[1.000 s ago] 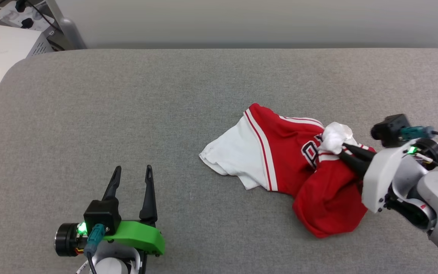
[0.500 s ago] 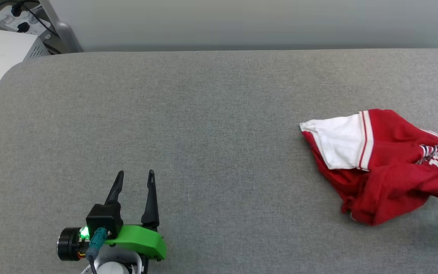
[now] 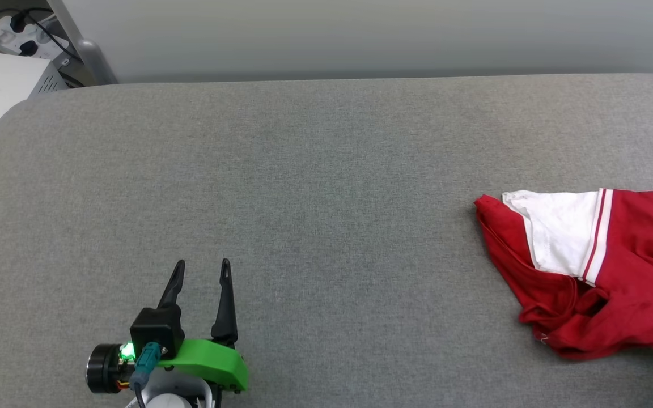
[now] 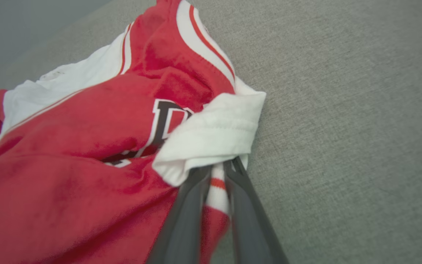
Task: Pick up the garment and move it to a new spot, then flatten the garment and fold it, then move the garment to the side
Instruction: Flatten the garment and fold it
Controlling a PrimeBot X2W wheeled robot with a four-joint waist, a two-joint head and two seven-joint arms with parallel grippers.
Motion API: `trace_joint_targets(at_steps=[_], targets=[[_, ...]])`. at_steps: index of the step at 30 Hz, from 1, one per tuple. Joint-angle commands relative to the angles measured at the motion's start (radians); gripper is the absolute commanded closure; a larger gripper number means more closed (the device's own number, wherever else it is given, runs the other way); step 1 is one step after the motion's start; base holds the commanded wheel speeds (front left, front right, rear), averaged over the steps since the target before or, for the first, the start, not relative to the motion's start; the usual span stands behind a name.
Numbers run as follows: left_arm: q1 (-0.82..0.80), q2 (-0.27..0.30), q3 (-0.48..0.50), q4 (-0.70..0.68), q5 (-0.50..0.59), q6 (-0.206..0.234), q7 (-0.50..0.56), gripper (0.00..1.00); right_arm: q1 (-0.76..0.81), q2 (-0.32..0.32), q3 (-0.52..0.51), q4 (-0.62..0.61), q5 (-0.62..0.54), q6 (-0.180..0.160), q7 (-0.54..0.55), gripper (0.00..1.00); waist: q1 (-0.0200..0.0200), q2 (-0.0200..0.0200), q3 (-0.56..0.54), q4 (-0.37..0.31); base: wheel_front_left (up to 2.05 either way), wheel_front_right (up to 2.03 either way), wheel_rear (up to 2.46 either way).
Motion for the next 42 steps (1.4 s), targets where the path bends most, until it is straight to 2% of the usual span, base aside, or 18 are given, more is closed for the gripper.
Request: trace_joint_targets(at_steps=[1,2,7,11,17,23,27,31,37,42], targets=[[0.008,-0.004,-0.001,0.002,-0.008,0.005,-0.006,0.00,-0.002,0.002,-0.011,0.013,-0.019,-0.001,-0.013,0.03,0.0000,-0.0001,-0.006,-0.002,0.00,0.00,0.00],[0.010,-0.004,-0.001,0.003,-0.007,0.004,-0.006,0.00,-0.005,0.001,-0.022,0.018,-0.035,-0.001,-0.021,0.00,0.0000,-0.0001,-0.010,-0.002,0.00,0.00,0.00],[0.022,-0.004,0.002,0.004,-0.005,0.004,-0.006,0.00,-0.002,-0.012,-0.106,0.009,-0.115,-0.001,-0.047,0.00,0.0000,-0.0001,-0.032,-0.004,0.00,0.00,0.00],[0.030,-0.004,0.003,-0.006,-0.002,0.005,-0.006,0.00,0.011,-0.028,-0.211,-0.055,-0.205,-0.001,-0.051,0.00,0.0000,-0.0001,-0.043,-0.006,0.00,0.00,0.00],[0.033,-0.004,0.004,-0.020,0.004,0.003,-0.006,0.00,0.019,-0.021,-0.372,-0.248,-0.390,-0.001,-0.034,0.00,0.0000,-0.0001,-0.049,-0.003,0.00,0.00,0.00],[0.023,-0.004,0.000,-0.035,0.009,0.001,-0.006,0.00,-0.044,0.015,-0.445,-0.511,-0.552,-0.001,0.149,0.00,0.0000,-0.0001,-0.029,0.004,0.00,0.00,0.00],[0.006,-0.004,-0.005,-0.050,0.017,-0.003,-0.006,0.00,-0.124,0.024,-0.399,-0.632,-0.602,-0.001,0.321,0.00,0.0000,-0.0001,-0.002,0.018,0.00,0.00,0.00],[-0.017,-0.004,-0.016,-0.080,0.031,-0.002,-0.006,0.00,-0.198,-0.006,-0.295,-0.660,-0.591,-0.001,0.504,0.00,0.0000,-0.0001,0.025,0.038,0.00,0.00,0.00],[-0.053,-0.004,-0.034,-0.125,0.036,0.004,-0.006,0.00,-0.312,-0.056,-0.127,-0.604,-0.481,-0.001,0.776,0.00,0.0000,-0.0001,0.083,0.064,0.00,0.00,0.00],[-0.088,-0.004,-0.048,-0.152,0.033,0.009,-0.006,0.00,-0.417,-0.069,-0.016,-0.512,-0.430,-0.001,0.917,0.00,0.0000,-0.0001,0.140,0.083,0.00,0.00,0.00]])
